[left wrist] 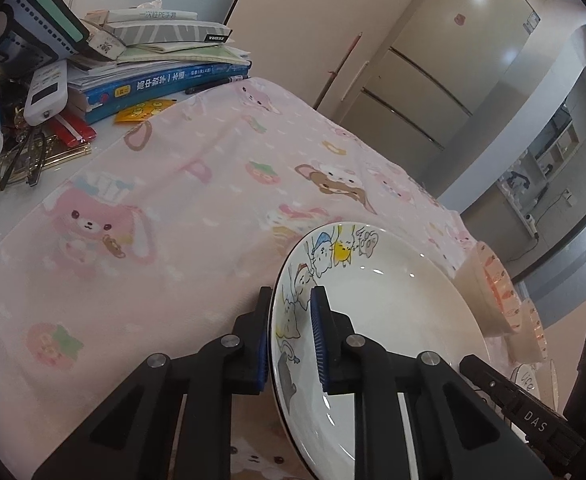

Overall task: Organize plates and bowls
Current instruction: 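Close both grippers on the rim of the cartoon-printed plate, then lift the cartoon plate with both grippers and carry it over the 'life' plate stack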

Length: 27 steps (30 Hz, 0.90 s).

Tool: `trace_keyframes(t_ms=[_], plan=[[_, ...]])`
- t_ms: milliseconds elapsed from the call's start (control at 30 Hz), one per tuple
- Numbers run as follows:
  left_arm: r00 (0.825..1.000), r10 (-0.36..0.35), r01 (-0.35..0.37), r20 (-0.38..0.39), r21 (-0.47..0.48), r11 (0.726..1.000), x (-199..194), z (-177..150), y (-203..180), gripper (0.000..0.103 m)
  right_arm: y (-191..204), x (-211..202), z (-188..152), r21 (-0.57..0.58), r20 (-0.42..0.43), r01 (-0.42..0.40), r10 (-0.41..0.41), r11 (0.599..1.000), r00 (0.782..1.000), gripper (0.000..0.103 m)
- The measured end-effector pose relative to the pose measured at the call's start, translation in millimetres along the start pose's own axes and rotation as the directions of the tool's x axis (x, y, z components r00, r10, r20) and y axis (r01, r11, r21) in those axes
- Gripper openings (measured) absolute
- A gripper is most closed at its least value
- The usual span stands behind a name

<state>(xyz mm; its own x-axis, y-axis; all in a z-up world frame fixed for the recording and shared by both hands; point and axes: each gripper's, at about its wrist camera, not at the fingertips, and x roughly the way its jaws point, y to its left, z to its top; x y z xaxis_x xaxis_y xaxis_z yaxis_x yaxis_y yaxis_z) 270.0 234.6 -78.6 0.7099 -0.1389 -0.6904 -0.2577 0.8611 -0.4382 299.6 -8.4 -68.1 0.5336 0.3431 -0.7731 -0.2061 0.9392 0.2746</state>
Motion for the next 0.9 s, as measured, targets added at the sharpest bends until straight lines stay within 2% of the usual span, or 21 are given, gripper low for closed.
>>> trace_keyframes(t_ms=[167,533,667,800,900], plan=[[0.999,0.035,-0.035,-0.018,0.017,0.999,3,-2,-2,0.020,-1,6,-2,-0.002,-0.018,0.002,-0.002,1.000,1.000,0.014],[0.999,0.025,-0.025,-0.032,0.018,1.000,5,-3,-1,0.021,7,11,-5,-0.041,-0.008,0.035,-0.035,0.999,0.999,0.021],[0.999,0.025,-0.024,-0.034,0.031,0.999,6,-3,-3,0.022,9,14,-8,-0.048,-0.007,0.019,-0.019,0.999,1.000,0.030],[0.999,0.048,-0.047,-0.025,0.052,0.998,6,-3,-6,0.022,13,13,-10,-0.063,0.011,0.040,-0.039,0.997,0.999,0.027],[0.999,0.047,-0.046,-0.025,0.044,0.998,5,-2,-4,0.021,6,12,-9,-0.030,0.010,0.014,-0.014,0.999,1.000,0.021]])
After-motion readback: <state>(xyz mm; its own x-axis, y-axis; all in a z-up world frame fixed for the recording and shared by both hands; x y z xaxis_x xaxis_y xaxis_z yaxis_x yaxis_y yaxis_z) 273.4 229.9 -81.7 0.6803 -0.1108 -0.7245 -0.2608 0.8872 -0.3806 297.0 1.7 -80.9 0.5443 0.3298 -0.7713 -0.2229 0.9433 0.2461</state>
